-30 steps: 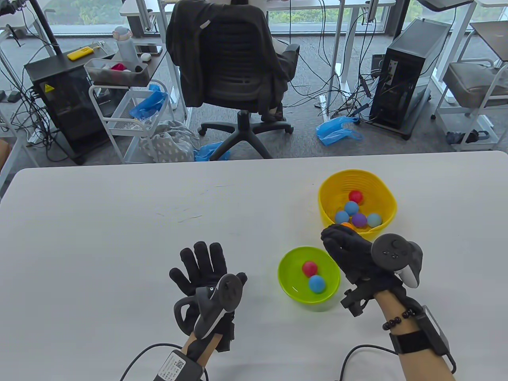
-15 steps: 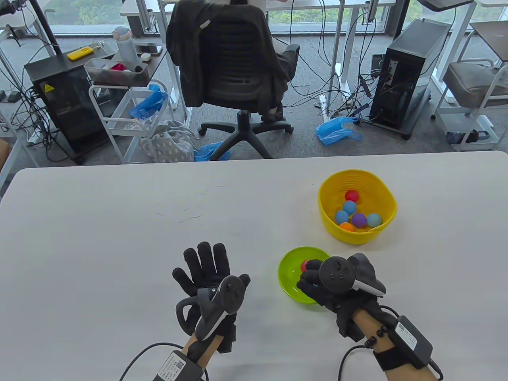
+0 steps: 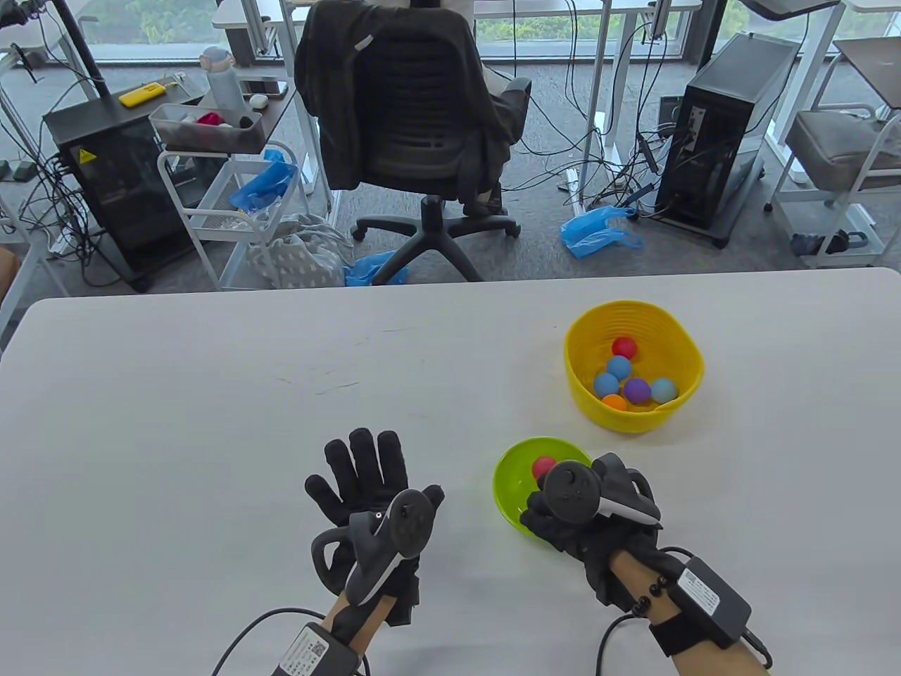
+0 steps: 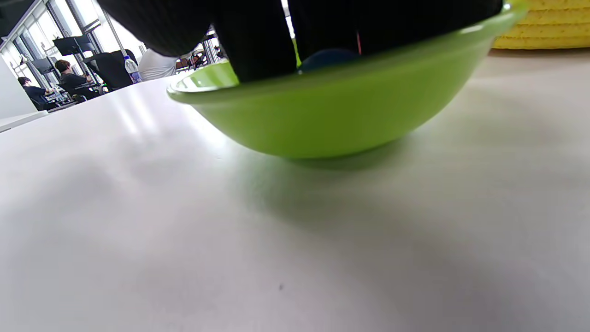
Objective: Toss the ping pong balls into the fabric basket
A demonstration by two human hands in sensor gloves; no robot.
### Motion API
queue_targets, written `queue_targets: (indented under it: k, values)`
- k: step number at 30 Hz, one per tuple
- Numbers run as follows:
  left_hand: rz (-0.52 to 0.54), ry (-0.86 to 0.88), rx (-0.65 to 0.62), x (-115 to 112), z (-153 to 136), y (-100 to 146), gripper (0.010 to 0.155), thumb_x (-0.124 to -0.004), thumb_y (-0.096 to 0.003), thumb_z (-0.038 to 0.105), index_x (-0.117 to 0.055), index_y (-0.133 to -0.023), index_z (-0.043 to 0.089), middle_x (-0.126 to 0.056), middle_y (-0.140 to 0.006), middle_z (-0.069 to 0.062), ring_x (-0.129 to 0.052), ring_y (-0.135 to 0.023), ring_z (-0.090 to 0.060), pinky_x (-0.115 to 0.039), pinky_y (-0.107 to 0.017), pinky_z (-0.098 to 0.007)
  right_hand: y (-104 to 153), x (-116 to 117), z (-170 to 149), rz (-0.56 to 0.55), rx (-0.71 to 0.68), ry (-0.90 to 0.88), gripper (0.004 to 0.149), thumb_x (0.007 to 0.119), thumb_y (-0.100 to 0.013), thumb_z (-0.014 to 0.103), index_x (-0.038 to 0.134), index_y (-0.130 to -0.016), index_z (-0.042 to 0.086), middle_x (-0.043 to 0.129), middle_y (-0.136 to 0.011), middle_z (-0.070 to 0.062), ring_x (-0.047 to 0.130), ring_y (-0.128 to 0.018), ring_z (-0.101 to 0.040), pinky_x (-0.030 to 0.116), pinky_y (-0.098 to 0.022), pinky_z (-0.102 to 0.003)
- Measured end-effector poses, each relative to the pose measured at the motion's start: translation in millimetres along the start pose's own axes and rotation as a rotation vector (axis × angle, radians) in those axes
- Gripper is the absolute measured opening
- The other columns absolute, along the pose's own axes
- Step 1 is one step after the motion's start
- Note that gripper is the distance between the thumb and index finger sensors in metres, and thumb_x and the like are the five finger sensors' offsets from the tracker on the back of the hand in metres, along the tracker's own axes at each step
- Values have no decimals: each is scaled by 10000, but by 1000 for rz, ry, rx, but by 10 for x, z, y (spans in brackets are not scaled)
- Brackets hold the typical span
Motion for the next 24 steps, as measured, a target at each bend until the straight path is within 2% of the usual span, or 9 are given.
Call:
queue_targets:
  k: [6, 14, 20, 24]
  values:
    - [-1, 7, 4, 5, -10, -2, 913, -707, -517, 581, -222, -1168, 162, -81, -1235, -176, -23, -1097, -502, -50, -685, -790, -46, 78, 31, 16, 10, 13, 546, 688, -574, 451, 761, -998, 116, 650, -1098, -259, 759, -877, -557, 682, -632, -642]
    - [-2, 5, 3, 6, -10, -1, 913, -707, -517, 581, -222, -1168, 163, -81, -1235, -177, -25, -1097, -503, -51, -684, -790, -59, 76, 34, -12, 24, 6, 530, 699, -572, 428, 768, -990, 111, 677, -1078, -261, 812, -838, -527, 723, -607, -618]
    - [-1, 5, 5, 7, -12, -2, 913, -707, -517, 581, -222, -1168, 163, -81, -1235, -177, -24, -1096, -503, -50, -684, -791, -31, 12, 9, -63, 26, 0, 495, 770, -551, 379, 780, -971, 117, 710, -1054, -251, 863, -803, -488, 764, -583, -590]
    - [-2, 2, 6, 8, -9, -3, 912, -707, -518, 580, -222, -1168, 163, -80, -1235, -177, -23, -1096, -504, -49, -683, -791, 44, -109, -28, -112, 11, -42, 501, 818, -530, 358, 778, -966, 115, 722, -1044, -248, 890, -777, -467, 783, -567, -575]
Point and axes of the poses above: the tracker on the back of each hand, its own z axis roughly to the thumb side, its own y axis roughly from the fingertips to the wrist, x = y × z, the point moved 1 cm from there along -y, roughly from the wrist to the fingertips
